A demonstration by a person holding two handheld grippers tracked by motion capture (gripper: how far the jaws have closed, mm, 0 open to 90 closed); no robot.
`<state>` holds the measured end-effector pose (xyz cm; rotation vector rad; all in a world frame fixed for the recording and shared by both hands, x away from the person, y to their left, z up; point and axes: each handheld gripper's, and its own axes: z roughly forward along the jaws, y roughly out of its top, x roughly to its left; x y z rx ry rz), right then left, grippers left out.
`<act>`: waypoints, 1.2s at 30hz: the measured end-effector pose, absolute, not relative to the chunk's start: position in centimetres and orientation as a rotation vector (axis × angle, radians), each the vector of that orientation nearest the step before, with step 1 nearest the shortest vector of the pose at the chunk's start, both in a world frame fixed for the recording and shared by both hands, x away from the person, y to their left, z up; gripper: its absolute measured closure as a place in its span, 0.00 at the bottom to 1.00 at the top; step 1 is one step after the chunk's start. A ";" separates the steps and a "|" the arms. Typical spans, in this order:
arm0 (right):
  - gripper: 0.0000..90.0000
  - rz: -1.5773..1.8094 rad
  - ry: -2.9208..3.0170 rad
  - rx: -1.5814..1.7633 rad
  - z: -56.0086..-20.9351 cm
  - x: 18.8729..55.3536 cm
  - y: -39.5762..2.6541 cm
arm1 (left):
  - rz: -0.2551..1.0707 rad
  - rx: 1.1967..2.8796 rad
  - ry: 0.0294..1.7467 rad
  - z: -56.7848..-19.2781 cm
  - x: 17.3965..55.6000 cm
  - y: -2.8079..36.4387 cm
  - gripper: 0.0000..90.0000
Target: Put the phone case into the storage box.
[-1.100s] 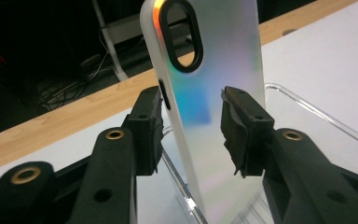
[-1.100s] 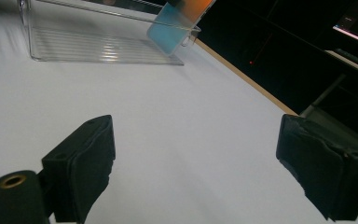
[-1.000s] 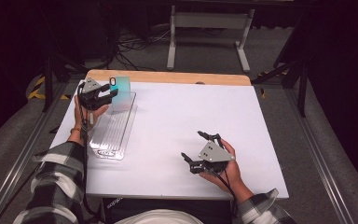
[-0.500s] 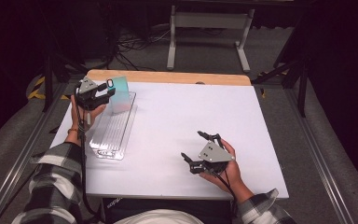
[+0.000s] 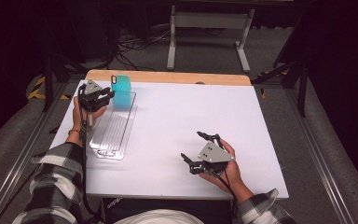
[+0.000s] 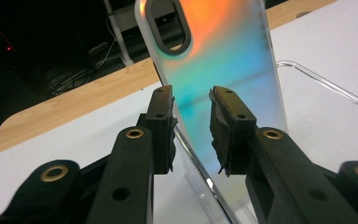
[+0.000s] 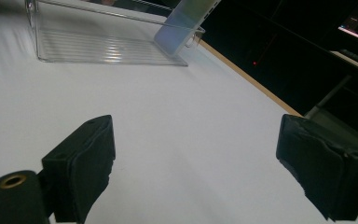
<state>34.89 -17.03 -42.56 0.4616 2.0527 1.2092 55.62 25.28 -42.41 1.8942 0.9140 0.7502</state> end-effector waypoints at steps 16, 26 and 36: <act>0.14 1.213 2.036 0.469 -42.4 34.9 -17.3 | 0.775 1.873 0.855 -41.3 54.8 24.8 0.72; 0.13 1.223 2.022 0.483 -42.3 35.0 -17.4 | 0.775 1.871 0.807 -40.5 54.0 24.4 0.65; 0.13 1.228 2.016 0.497 -42.3 35.1 -17.5 | 0.768 1.845 0.800 -40.4 53.5 24.3 0.57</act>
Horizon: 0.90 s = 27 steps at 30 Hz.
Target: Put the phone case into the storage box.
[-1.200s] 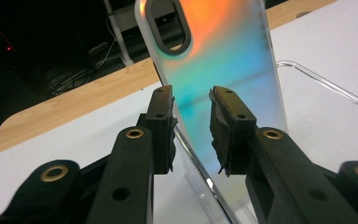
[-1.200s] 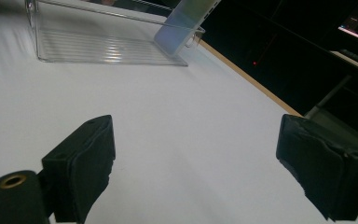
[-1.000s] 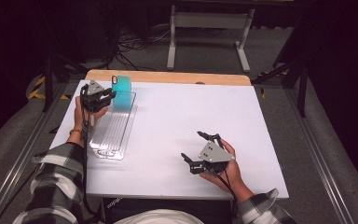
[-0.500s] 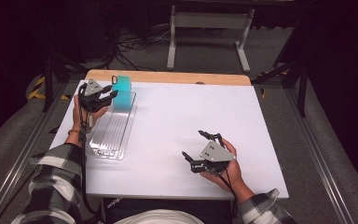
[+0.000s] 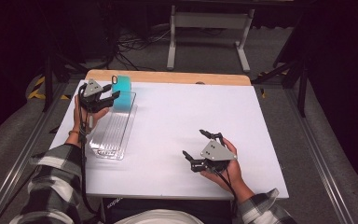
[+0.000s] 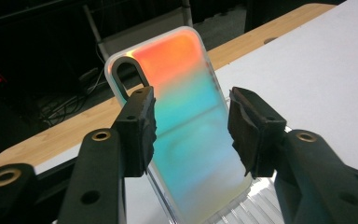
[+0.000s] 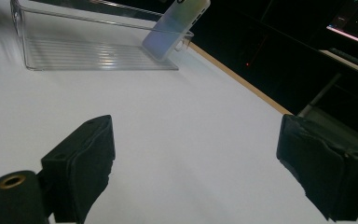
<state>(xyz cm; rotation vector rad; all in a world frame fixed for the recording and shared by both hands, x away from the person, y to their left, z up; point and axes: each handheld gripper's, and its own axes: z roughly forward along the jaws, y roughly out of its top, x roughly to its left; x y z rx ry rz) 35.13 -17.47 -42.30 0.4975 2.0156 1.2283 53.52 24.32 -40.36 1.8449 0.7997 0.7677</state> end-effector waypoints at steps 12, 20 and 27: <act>0.13 1.231 2.010 0.511 -42.3 35.2 -17.6 | 0.754 1.826 0.791 -40.1 52.5 24.4 0.49; 0.13 1.230 2.014 0.515 -42.3 35.3 -17.6 | 0.758 1.818 0.791 -40.0 51.9 24.5 0.45; 0.13 1.234 2.011 0.520 -42.3 35.3 -17.6 | 0.755 1.819 0.786 -39.9 51.5 24.5 0.35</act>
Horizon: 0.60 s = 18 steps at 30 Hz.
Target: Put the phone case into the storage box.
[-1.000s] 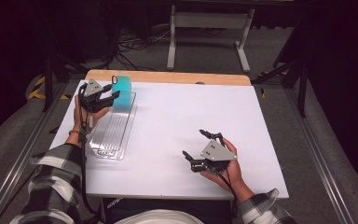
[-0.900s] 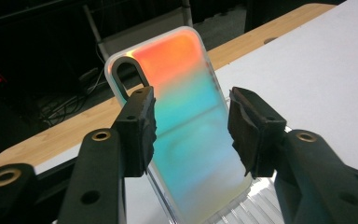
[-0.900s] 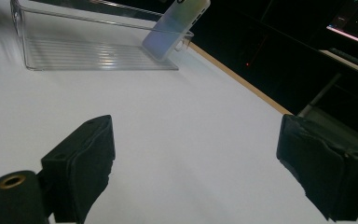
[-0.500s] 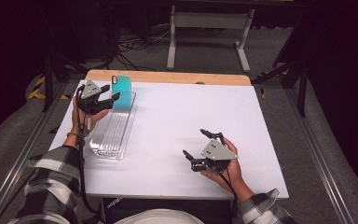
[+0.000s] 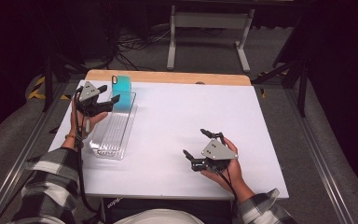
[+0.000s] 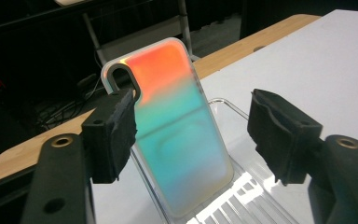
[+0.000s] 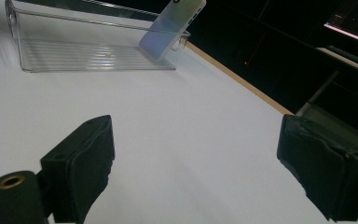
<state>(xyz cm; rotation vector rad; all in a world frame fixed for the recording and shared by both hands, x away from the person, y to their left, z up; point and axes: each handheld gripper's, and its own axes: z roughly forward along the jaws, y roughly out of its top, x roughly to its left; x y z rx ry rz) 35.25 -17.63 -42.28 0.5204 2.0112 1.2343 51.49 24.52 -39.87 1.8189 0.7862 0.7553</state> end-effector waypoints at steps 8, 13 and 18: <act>0.13 1.231 2.011 0.518 -42.2 35.2 -17.7 | 0.742 1.839 0.769 -40.0 51.0 23.9 0.31; 0.13 1.230 2.012 0.510 -42.2 35.2 -17.6 | 0.745 1.833 0.767 -40.0 50.6 23.7 0.28; 0.13 1.232 2.011 0.512 -42.1 35.1 -17.7 | 0.750 1.827 0.763 -39.9 50.2 23.8 0.25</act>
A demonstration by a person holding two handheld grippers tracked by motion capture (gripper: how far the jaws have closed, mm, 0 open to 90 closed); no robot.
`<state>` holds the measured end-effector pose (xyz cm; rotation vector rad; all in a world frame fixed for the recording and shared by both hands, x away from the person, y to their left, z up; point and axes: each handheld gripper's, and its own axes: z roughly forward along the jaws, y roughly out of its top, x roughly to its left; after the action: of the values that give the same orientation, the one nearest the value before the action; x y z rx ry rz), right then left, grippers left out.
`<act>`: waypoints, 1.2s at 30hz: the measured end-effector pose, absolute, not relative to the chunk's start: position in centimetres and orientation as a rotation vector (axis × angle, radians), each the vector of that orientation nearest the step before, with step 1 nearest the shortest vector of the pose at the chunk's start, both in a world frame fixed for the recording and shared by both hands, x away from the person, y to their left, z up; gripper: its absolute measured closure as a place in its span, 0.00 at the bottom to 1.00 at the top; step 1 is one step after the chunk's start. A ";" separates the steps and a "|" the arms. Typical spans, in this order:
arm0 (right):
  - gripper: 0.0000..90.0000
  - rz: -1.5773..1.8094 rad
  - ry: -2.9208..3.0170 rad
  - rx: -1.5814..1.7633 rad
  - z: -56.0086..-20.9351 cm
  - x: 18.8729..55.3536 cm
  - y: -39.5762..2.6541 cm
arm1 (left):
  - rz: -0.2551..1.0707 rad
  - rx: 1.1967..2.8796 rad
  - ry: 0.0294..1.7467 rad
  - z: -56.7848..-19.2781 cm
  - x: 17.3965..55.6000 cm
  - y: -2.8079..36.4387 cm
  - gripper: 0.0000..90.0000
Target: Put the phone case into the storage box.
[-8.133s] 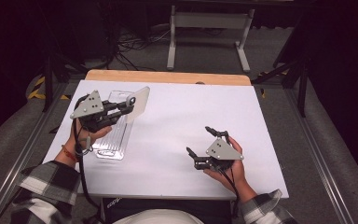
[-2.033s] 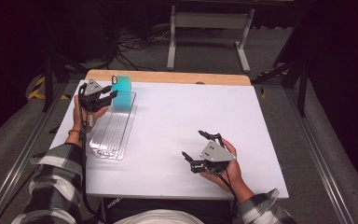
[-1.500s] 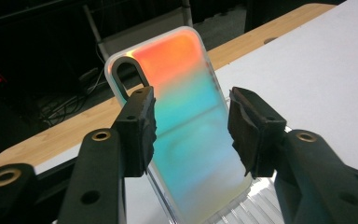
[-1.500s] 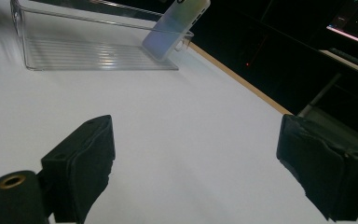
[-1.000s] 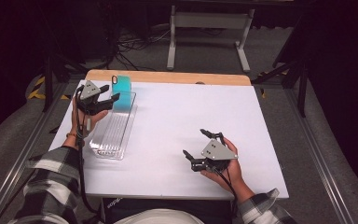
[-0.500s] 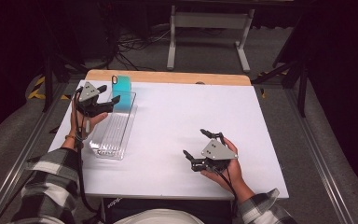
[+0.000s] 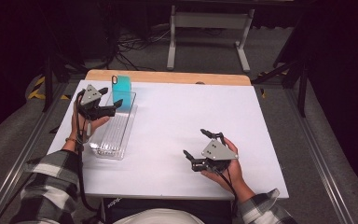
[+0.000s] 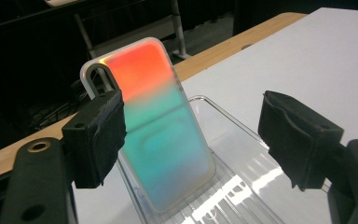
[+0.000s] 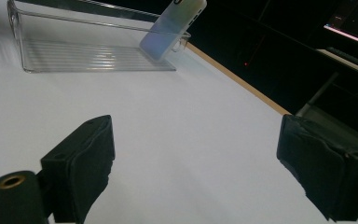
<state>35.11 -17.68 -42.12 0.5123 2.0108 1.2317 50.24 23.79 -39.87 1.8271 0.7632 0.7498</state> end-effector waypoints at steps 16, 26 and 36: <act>0.13 1.232 2.000 0.523 -42.1 35.2 -17.9 | 0.753 1.806 0.738 -39.1 48.7 23.4 0.10; 0.13 1.242 2.000 0.535 -42.0 35.3 -17.9 | 0.750 1.767 0.721 -38.7 47.6 23.5 0.06; 0.11 1.248 1.989 0.546 -41.9 35.3 -18.1 | 0.737 1.746 0.683 -38.2 46.4 23.4 0.06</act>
<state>35.25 -18.11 -41.87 0.5463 1.9894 1.2484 46.41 23.37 -38.20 1.7456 0.6834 0.7368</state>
